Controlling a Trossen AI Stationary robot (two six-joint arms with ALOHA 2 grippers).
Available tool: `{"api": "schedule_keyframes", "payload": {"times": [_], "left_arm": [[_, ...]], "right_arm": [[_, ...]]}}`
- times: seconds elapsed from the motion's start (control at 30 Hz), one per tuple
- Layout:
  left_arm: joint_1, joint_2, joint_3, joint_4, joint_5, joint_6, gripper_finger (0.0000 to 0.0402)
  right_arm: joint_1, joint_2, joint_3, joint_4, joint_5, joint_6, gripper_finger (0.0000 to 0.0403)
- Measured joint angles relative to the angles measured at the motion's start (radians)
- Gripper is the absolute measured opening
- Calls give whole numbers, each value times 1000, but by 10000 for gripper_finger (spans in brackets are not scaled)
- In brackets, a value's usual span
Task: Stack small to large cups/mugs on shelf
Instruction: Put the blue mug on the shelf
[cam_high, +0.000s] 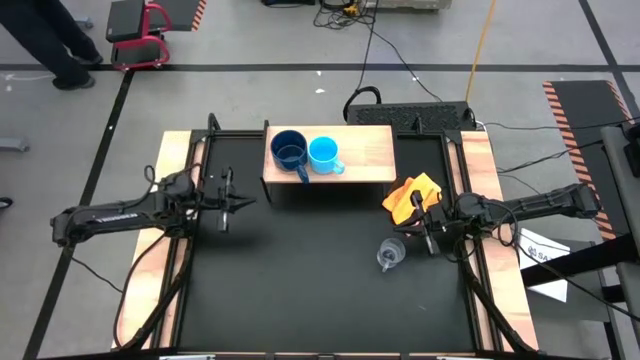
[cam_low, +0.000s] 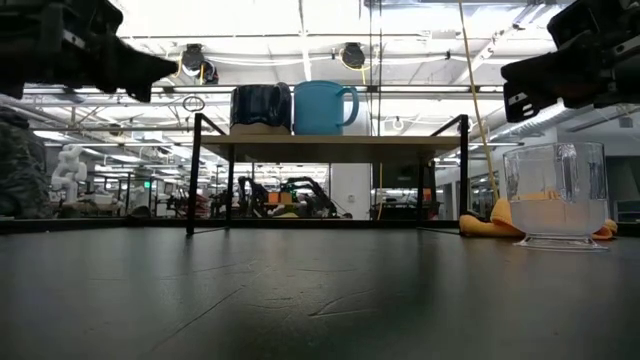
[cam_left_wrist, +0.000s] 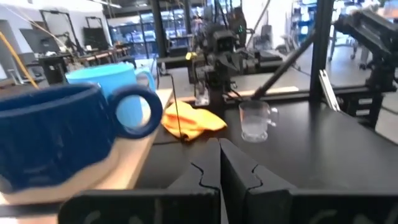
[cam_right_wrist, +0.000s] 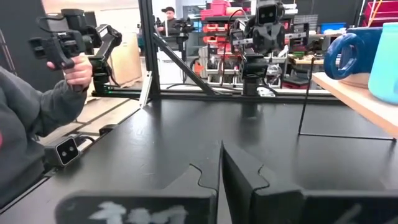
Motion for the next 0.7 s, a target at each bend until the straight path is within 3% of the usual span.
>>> {"api": "schedule_keyframes", "payload": {"times": [0.27,0.47,0.7], "left_arm": [[0,0,-79,34,31,26,1],[0,0,-124,43,53,44,1],[0,0,-142,17,52,74,2]], "right_arm": [[0,5,0,10,4,-21,9],[0,32,0,6,152,-15,9],[0,86,0,31,153,-15,9]]}}
